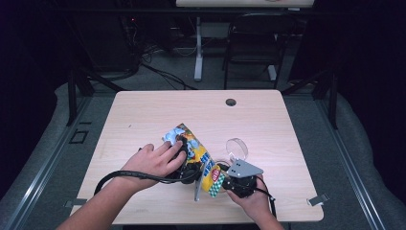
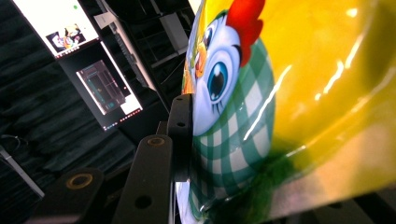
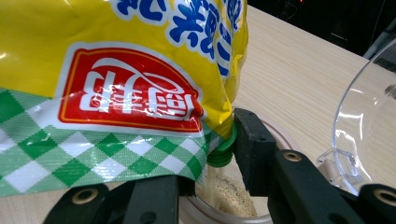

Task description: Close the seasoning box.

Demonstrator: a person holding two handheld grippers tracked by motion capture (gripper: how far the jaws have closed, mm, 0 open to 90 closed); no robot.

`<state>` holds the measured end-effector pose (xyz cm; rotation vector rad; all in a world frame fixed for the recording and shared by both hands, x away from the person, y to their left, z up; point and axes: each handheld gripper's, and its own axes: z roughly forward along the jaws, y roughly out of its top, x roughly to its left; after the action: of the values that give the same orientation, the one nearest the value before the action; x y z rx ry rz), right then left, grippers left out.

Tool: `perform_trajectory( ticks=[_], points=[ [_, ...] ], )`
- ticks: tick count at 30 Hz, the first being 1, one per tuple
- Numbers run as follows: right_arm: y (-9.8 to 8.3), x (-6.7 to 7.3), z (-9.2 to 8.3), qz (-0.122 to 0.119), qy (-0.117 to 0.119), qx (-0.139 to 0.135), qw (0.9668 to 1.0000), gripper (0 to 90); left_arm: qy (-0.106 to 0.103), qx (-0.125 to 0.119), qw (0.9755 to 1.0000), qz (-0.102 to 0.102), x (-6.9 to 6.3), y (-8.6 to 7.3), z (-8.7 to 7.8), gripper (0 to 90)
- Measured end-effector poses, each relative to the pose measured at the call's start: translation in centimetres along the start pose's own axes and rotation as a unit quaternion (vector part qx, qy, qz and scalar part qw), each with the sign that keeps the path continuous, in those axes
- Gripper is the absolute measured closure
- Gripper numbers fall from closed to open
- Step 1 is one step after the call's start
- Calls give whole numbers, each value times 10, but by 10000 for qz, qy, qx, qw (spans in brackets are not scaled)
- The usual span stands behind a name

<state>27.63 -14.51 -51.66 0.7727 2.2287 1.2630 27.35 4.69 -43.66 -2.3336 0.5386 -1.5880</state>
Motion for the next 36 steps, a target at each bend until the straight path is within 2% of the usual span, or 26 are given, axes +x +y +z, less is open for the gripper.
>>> perform_trajectory(
  ticks=[5, 14, 36],
  points=[
    [0, 0, 0, -20, -2, -14, 10000, 705, -17, 40, 10000, 20, 1, 1, -1, 716],
    [-1, 1, 0, -132, -69, 20, 9999, 705, 85, 69, 9998, 144, 2, 4, -3, 716],
    [-1, -1, 0, -51, -38, -8, 10000, 706, 117, 50, 9998, 154, 5, 6, -5, 729]
  ],
)
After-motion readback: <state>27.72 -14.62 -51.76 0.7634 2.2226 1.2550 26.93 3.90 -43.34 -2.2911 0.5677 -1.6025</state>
